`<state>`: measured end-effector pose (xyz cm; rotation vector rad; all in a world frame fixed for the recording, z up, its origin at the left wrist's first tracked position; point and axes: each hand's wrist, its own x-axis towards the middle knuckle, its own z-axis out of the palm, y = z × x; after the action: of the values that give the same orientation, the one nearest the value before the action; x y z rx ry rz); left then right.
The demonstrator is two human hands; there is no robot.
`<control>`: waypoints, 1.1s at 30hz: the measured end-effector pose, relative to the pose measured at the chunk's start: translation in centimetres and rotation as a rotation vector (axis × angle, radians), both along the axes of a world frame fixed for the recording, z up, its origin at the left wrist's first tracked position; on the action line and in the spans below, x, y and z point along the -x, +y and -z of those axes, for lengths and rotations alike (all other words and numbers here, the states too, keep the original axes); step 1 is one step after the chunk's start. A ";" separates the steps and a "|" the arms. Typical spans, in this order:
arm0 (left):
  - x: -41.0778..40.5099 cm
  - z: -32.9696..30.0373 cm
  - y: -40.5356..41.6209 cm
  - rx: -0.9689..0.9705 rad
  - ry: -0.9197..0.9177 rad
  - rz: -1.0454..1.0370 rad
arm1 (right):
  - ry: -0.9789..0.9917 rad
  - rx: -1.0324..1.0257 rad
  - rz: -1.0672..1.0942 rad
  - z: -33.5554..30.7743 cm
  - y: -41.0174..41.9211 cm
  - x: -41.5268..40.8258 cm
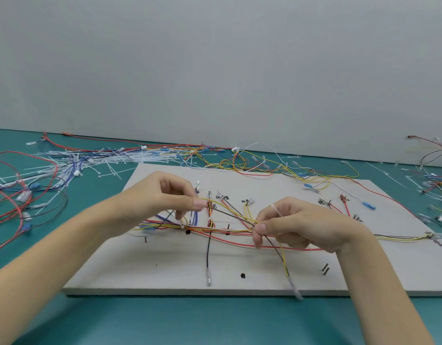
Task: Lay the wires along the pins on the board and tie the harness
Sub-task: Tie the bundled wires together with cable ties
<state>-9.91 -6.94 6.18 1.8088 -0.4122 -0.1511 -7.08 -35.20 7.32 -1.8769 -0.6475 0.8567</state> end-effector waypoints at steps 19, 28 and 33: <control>-0.2 -0.6 3.2 -0.227 0.116 0.061 | -0.036 0.064 0.148 0.2 -2.7 -0.8; -1.0 -0.4 3.7 -0.045 0.122 -0.046 | -0.029 0.047 0.138 0.3 -2.3 -0.7; -1.7 0.3 4.2 0.110 0.158 -0.131 | -0.029 0.079 0.132 0.4 -2.0 -0.7</control>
<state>-8.20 -2.74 5.91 1.6964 -0.1861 -0.1757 -6.37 -37.21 6.92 -1.9828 -0.5078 0.7803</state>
